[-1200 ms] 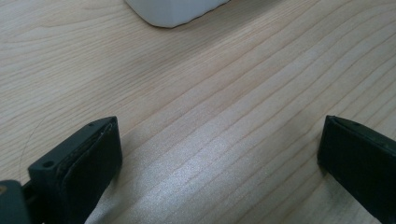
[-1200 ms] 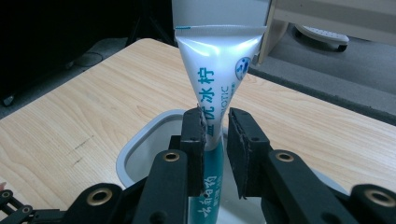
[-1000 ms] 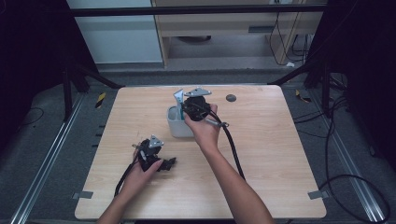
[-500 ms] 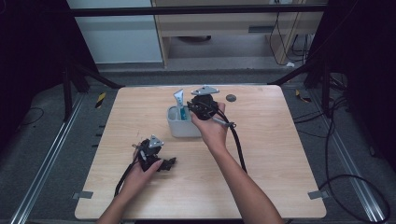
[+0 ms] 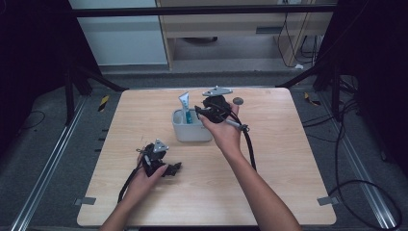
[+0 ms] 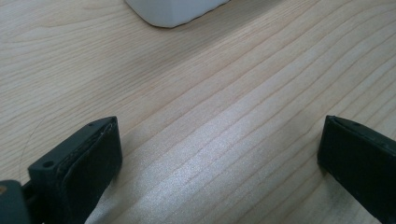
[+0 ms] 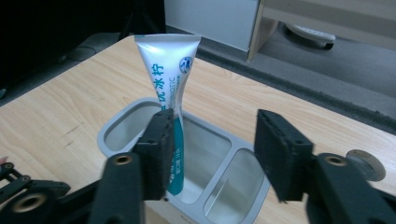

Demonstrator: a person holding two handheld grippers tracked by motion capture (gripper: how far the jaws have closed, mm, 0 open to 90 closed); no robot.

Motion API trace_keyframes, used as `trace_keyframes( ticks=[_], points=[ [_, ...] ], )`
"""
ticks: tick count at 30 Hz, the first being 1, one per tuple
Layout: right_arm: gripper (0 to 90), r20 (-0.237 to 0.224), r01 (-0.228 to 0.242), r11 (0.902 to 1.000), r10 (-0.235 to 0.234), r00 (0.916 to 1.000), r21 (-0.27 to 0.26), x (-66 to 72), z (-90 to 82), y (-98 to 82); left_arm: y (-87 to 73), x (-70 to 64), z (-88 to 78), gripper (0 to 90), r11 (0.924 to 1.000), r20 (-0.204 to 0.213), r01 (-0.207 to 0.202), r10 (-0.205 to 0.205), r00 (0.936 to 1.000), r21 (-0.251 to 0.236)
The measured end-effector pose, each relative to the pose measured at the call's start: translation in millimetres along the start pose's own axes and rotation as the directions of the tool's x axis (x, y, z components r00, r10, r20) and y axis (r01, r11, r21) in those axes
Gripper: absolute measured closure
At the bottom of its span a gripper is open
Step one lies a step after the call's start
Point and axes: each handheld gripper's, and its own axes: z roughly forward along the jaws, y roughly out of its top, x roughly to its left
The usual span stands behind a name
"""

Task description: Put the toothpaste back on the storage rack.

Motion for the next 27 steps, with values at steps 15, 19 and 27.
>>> trace_keyframes(
  ticks=[15, 19, 27],
  points=[
    [9.7, 0.012, 0.017, 0.9997, -0.017, 0.9998, -0.019, -20.1, -15.9, -2.5, 0.0, 0.0, 0.0, 0.0, 1.0, 0.0, 0.0, 0.0, 1.0, 0.0],
    [7.2, 0.024, 0.05, 0.9987, -0.051, 0.9984, 0.011, -26.4, -22.9, -6.3, 0.0, -0.2, 0.0, 0.0, 1.0, 0.0, 0.002, -0.002, 1.0, 0.001],
    [9.6, 0.059, 0.06, 0.9978, -0.062, 0.9963, 0.03, -50.2, -43.2, -21.9, 0.0, 0.0, -0.1, 0.0, 1.0, 0.001, 0.0, 0.0, 1.0, 0.002]
  ],
)
